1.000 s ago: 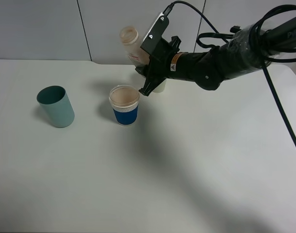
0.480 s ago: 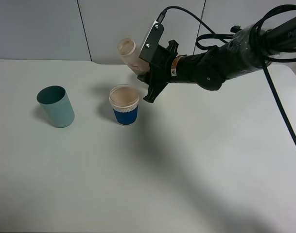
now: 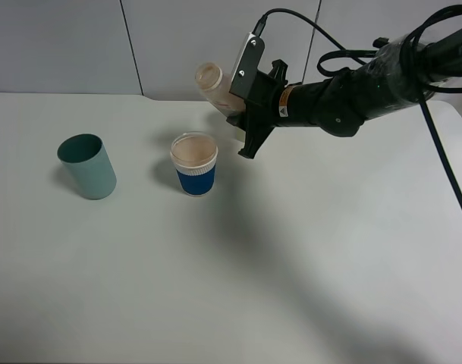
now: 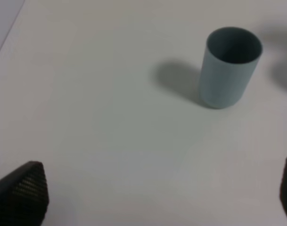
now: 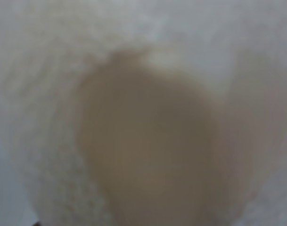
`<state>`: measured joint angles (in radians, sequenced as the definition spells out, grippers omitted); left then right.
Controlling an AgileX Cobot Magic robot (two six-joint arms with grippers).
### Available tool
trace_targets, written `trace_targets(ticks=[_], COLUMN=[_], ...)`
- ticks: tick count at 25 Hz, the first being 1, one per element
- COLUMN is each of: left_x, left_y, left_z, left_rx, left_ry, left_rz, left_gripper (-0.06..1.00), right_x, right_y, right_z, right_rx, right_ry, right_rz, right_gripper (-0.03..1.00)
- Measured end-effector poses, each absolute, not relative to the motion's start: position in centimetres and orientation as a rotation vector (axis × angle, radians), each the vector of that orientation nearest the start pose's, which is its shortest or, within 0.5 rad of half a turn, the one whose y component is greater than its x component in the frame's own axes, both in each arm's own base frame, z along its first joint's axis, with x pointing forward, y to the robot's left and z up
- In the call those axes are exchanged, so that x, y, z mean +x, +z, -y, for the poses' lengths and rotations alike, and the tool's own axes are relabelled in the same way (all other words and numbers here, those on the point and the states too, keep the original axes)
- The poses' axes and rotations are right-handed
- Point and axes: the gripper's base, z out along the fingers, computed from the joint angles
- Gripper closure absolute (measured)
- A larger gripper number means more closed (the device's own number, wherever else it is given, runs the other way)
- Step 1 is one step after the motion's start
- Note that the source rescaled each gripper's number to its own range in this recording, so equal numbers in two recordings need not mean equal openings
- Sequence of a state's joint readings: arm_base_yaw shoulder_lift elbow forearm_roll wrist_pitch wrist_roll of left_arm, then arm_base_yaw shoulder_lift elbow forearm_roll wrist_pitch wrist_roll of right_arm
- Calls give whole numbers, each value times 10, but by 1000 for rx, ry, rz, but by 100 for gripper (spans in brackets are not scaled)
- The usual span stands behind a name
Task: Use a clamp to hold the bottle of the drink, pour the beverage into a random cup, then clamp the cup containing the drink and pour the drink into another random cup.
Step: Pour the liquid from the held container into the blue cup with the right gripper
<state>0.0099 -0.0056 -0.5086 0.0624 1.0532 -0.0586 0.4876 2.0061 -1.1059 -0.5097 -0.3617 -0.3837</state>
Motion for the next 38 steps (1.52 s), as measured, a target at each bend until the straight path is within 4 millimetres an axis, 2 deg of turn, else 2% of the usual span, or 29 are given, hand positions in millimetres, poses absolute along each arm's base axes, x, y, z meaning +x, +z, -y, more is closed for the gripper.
trace_targets(ticks=[27,38], left_x=[-7,-7], left_y=[280,280], left_z=[-5,-5], left_rx=[-72,-72], left_ry=[44,44], left_rz=[-2020,-2020], left_gripper=[-6,-6], right_x=[361,360], right_y=[144,144], right_z=[-207,-208], right_rx=[-1625,-1671], right_ry=[-169,-190], right_rz=[-1451,-1409], right_gripper=[96,96])
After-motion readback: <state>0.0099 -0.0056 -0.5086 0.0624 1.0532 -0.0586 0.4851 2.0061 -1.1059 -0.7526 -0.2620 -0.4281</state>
